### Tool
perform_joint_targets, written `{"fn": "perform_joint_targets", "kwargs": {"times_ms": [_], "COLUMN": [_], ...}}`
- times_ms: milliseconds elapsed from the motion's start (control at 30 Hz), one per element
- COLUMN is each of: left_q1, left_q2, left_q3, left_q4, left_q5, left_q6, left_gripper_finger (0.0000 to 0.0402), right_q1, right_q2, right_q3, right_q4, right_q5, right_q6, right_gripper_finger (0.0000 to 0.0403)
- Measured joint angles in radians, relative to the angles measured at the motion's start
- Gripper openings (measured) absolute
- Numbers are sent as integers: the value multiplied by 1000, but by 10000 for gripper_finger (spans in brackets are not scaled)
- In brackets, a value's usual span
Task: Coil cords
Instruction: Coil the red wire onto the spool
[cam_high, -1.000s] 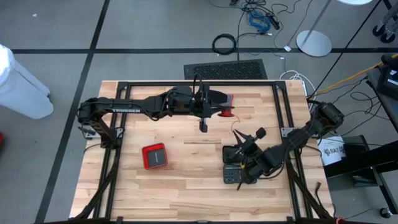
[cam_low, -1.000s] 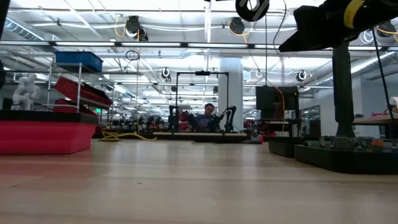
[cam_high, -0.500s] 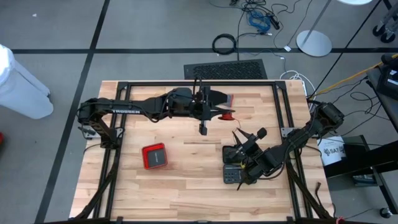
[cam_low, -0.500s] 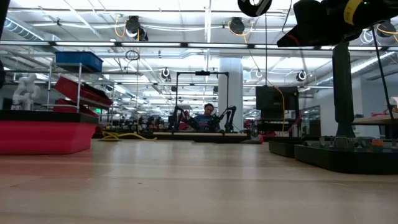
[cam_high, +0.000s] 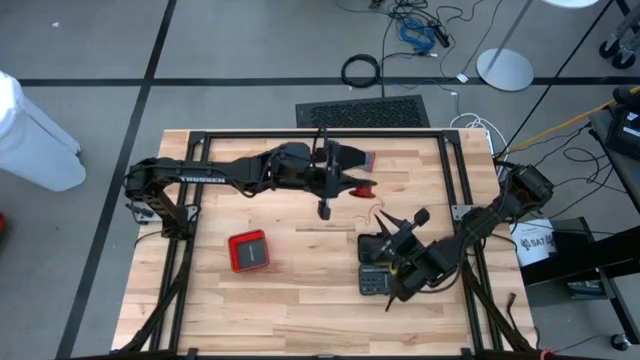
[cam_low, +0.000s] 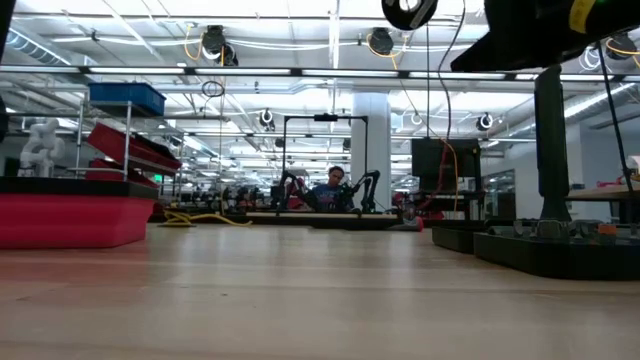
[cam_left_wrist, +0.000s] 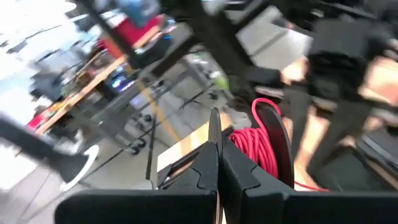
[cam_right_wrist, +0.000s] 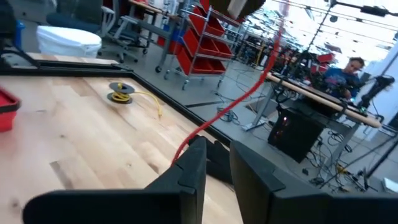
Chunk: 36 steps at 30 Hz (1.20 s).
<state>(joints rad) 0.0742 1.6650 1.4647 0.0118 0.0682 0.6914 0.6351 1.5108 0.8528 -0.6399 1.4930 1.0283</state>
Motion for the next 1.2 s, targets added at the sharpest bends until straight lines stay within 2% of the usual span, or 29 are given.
{"fn": "perform_joint_targets", "kwargs": {"times_ms": [167, 300, 500, 700, 1000, 1200], "left_q1": [3, -3, -35, -84, -133, -134], "left_q2": [0, 0, 0, 0, 0, 0], "left_q3": [0, 0, 0, 0, 0, 0], "left_q4": [-73, -111, -177, -251, -308, -313], "left_q5": [167, 323, 468, 532, 542, 539], "left_q6": [139, 227, 294, 366, 425, 443], "left_gripper_finger": [0, 0, 0, 0, 0, 0], "right_q1": [48, 80, 126, 168, 204, 205], "right_q2": [0, 0, 0, 0, 0, 0], "right_q3": [0, 0, 0, 0, 0, 0], "right_q4": [-2, -18, -26, -25, -13, 55], "right_q5": [-11, -70, -154, -169, -172, -191], "right_q6": [-19, -19, -17, 9, 63, 18], "right_gripper_finger": [59, 59, 59, 59, 59, 59]}}
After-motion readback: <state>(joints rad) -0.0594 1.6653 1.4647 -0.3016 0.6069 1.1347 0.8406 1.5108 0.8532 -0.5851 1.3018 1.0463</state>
